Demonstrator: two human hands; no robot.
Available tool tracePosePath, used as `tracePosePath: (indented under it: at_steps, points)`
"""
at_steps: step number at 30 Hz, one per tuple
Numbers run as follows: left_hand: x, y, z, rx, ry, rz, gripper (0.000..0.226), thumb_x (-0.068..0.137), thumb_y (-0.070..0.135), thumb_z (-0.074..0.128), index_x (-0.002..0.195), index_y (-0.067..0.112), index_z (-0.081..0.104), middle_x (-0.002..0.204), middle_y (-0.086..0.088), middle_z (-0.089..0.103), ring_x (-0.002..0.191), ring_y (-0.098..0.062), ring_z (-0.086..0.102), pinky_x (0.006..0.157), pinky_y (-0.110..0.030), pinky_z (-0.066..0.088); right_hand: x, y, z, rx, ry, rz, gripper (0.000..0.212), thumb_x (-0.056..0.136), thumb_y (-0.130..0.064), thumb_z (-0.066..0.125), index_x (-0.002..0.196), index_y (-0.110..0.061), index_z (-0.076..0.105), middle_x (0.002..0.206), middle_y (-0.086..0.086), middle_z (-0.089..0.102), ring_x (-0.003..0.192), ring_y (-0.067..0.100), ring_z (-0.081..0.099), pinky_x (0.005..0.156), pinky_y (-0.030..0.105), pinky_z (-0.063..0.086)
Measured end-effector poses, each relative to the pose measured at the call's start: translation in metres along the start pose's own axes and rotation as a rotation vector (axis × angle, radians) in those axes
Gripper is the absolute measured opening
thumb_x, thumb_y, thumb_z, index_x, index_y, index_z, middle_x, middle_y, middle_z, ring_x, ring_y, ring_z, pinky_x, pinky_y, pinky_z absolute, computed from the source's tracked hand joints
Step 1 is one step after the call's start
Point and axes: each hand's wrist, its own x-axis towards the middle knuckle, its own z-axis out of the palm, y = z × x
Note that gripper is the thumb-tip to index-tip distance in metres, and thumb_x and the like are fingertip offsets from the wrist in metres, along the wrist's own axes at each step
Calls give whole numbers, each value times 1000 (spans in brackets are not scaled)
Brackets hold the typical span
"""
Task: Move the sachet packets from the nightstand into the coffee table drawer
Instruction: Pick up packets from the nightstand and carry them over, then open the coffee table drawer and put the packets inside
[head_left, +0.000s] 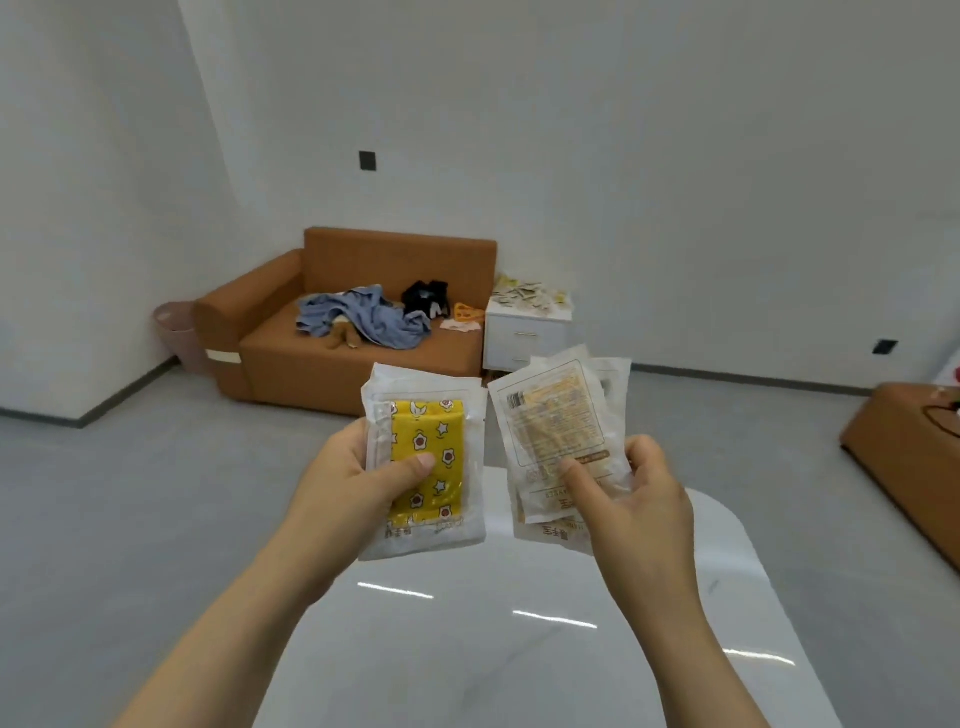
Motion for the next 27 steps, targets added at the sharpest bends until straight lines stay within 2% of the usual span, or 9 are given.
tracePosePath:
  at_steps: [4, 11, 15, 21, 27]
  points:
    - [7, -40, 5, -7, -86, -39, 22, 86, 15, 65, 105, 25, 67, 98, 3, 75, 90, -20, 72, 87, -48, 55, -23, 28, 0, -70, 70, 64, 17, 84, -22, 69, 85, -14, 55, 80, -9, 66, 76, 9, 65, 59, 29, 58]
    - [3, -144, 40, 23, -148, -111, 17, 87, 13, 63, 100, 23, 69, 96, 1, 75, 89, -22, 72, 87, -50, 55, -57, 112, -6, -117, 85, 108, 14, 86, -20, 67, 86, -13, 55, 79, -10, 65, 73, -1, 62, 51, 13, 49]
    - [4, -223, 62, 48, -162, -160, 16, 88, 13, 63, 99, 23, 69, 95, 0, 75, 89, -23, 72, 87, -50, 55, -80, 187, -2, -137, 91, 166, 16, 85, -21, 68, 85, -13, 54, 80, -6, 66, 72, 6, 63, 50, 18, 52]
    - [15, -354, 96, 71, -157, -209, 16, 87, 13, 65, 99, 23, 67, 95, 1, 75, 88, -21, 71, 87, -47, 55, -113, 313, 15, -127, 114, 227, 13, 84, -17, 67, 84, -12, 55, 79, -2, 66, 69, 8, 60, 48, 11, 46]
    - [31, -476, 124, 111, -134, -196, 30, 84, 16, 69, 111, 24, 58, 103, 1, 71, 92, -21, 70, 86, -48, 56, -140, 429, 38, -130, 121, 229, 12, 84, -18, 68, 86, -14, 57, 81, -5, 67, 72, 5, 62, 51, 11, 48]
